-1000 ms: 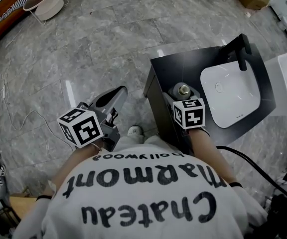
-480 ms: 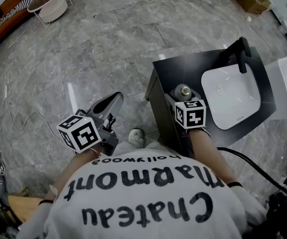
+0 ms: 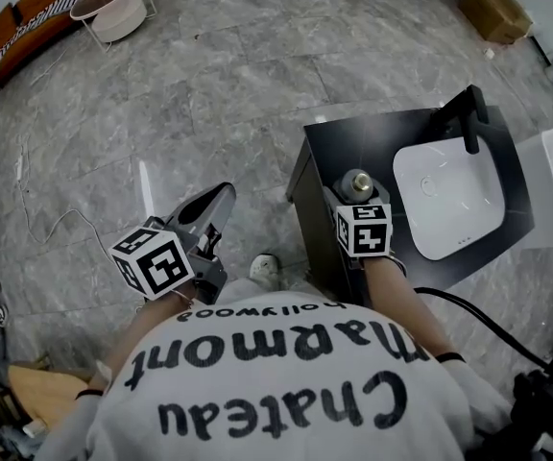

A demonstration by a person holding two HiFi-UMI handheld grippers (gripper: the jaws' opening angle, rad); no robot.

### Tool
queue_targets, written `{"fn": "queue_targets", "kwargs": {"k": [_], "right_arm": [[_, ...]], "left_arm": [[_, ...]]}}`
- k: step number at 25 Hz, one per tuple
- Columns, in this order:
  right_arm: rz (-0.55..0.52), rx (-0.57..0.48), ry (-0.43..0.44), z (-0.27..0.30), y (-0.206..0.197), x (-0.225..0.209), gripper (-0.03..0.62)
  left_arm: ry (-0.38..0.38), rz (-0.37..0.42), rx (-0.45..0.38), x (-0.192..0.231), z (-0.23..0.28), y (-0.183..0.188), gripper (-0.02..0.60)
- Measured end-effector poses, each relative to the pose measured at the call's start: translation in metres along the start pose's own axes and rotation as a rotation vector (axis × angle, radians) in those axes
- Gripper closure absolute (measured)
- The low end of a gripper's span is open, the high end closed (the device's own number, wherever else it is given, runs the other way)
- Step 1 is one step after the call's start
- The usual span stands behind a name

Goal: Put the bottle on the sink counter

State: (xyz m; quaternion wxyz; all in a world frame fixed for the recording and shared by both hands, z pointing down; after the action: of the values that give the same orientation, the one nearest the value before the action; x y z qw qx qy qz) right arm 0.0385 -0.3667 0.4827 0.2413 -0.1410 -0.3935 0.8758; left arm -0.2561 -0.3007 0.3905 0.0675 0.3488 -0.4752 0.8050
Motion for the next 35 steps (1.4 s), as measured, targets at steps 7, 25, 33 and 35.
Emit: {"fn": "queue_targets", "kwargs": {"k": [7, 25, 33, 35], "right_arm": [[-0.021, -0.020, -0.006, -0.002, -0.001, 0.002, 0.251], [0.070, 0.037, 0.083, -0.041, -0.023, 0.006, 0.250], [0.194, 0.026, 0.221, -0.106, -0.057, 0.019, 0.309], [0.186, -0.015, 0.230, -0.129, -0.064, 0.021, 0.534]], "left_arm": [[0.036, -0.008, -0.006, -0.004, -0.016, -0.014, 0.566], [0.121, -0.045, -0.111, -0.020, -0.078, -0.049, 0.566], [0.057, -0.015, -0.134, -0.068, -0.085, -0.078, 0.566], [0.025, 0.023, -0.140, -0.085, -0.091, -0.090, 0.566]]}}
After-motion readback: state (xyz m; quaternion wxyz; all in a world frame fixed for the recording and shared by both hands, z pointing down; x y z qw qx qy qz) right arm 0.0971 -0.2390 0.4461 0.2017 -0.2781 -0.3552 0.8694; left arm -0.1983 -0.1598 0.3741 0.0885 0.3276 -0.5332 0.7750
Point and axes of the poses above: the fingertips, and each gripper's own axes: z forward along the fingers, x to its left, y out of its top, the point moved 8 cm from there along -z, backward along the fingers, and after that the axes turned 12 degrees about y, right-handed, at the moved point
